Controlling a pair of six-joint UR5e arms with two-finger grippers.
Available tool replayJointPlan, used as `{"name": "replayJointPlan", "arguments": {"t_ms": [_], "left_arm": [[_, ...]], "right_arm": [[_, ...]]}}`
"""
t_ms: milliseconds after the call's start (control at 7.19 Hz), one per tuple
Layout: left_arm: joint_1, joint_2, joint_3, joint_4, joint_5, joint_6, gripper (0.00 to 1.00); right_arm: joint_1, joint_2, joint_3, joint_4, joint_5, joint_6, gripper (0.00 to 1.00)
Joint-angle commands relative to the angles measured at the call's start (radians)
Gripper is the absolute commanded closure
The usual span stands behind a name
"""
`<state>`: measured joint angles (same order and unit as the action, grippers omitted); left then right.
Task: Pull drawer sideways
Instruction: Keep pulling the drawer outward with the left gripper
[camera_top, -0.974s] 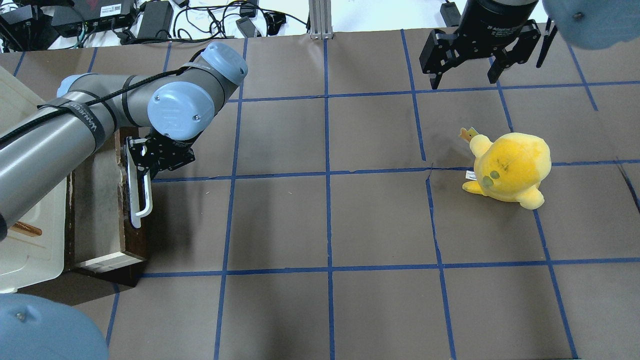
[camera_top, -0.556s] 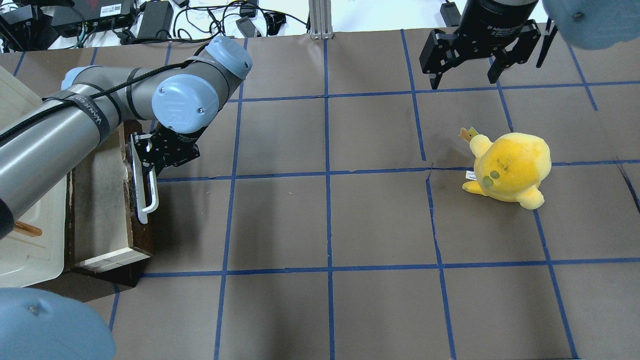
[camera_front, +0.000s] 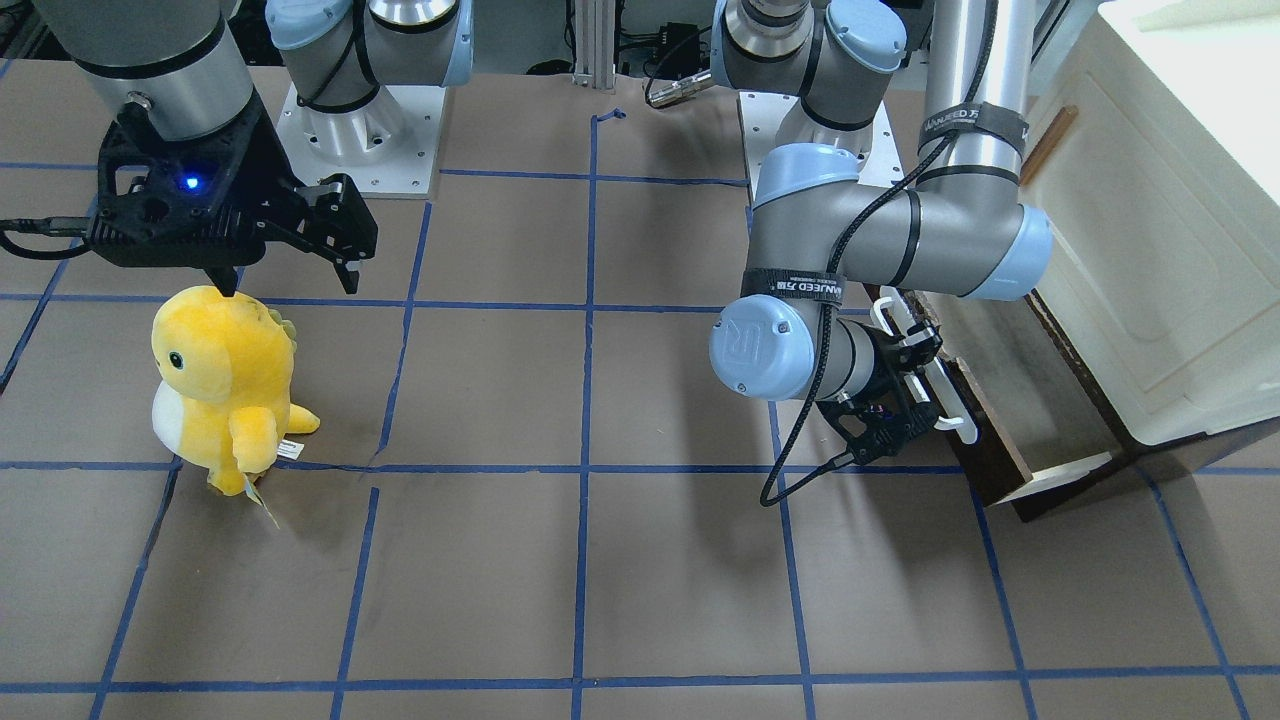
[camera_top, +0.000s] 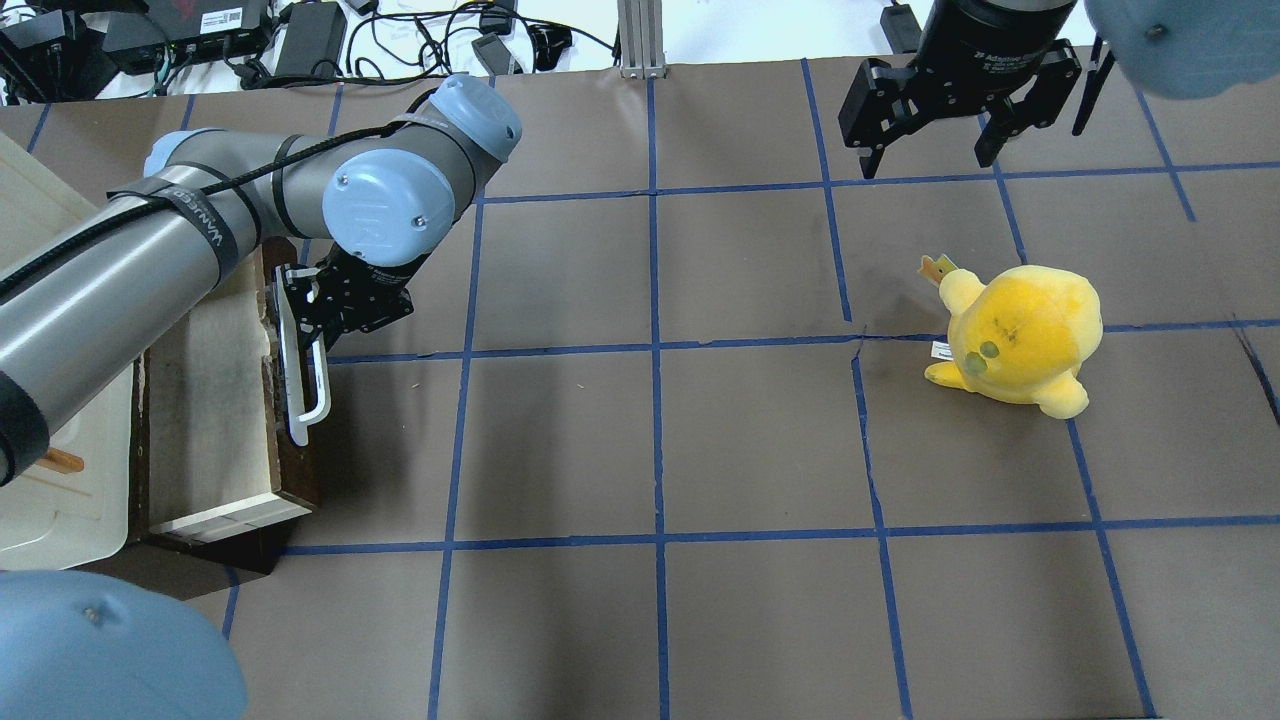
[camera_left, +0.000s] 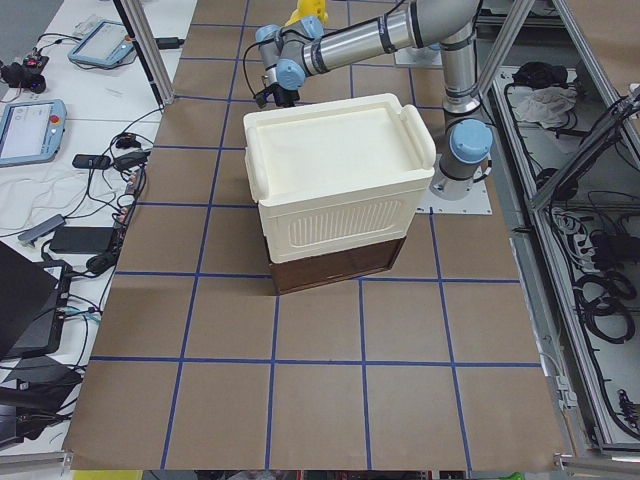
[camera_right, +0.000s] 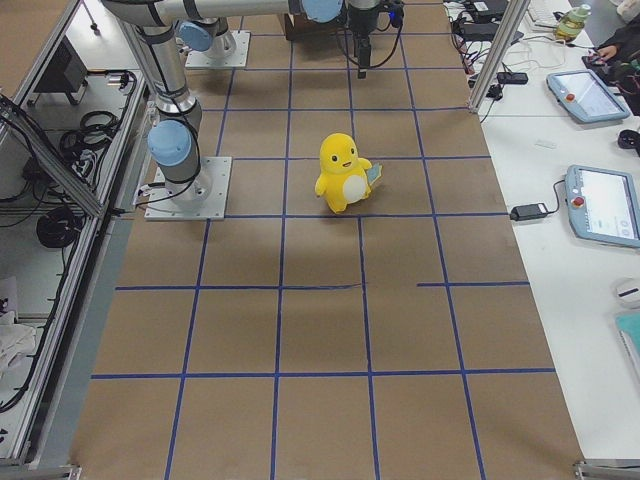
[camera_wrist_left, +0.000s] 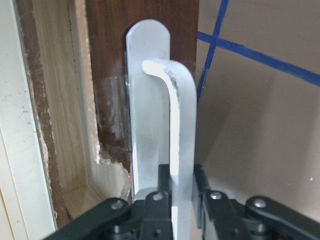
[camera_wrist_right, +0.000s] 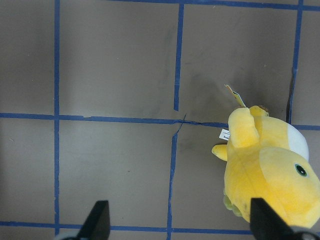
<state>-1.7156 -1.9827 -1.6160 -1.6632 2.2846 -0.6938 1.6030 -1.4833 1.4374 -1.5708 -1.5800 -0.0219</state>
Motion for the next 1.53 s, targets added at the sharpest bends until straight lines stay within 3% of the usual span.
{"name": "replayJointPlan", "arguments": {"t_ms": [0,556,695,834,974,1113,1391], "left_arm": [[-0.015,-0.002,0.008,-0.003,-0.007,-0.006,1.0],[-0.047,-0.025,0.041,-0.004,-0.036,-0.018,1.0],[-0.053,-0.024,0.041,-0.004,-0.03,-0.018,0.66],[-0.061,-0.016,0.042,-0.001,-0.027,-0.001,0.07],[-0.065,-0.008,0.051,-0.001,-0.027,0.04,0.0],[-0.073,0.01,0.076,0.0,-0.042,0.074,0.0],[-0.07,0.092,0.177,-0.044,-0.23,0.155,0.0]], "right_arm": [[0.0,0.0,0.0,0.0,0.0,0.0,0.0],[0.0,0.0,0.0,0.0,0.0,0.0,0.0],[0.0,0.0,0.0,0.0,0.0,0.0,0.0],[0.0,0.0,0.0,0.0,0.0,0.0,0.0],[0.0,0.0,0.0,0.0,0.0,0.0,0.0],[0.0,0.0,0.0,0.0,-0.001,0.0,0.0],[0.0,0.0,0.0,0.0,-0.001,0.0,0.0]]}}
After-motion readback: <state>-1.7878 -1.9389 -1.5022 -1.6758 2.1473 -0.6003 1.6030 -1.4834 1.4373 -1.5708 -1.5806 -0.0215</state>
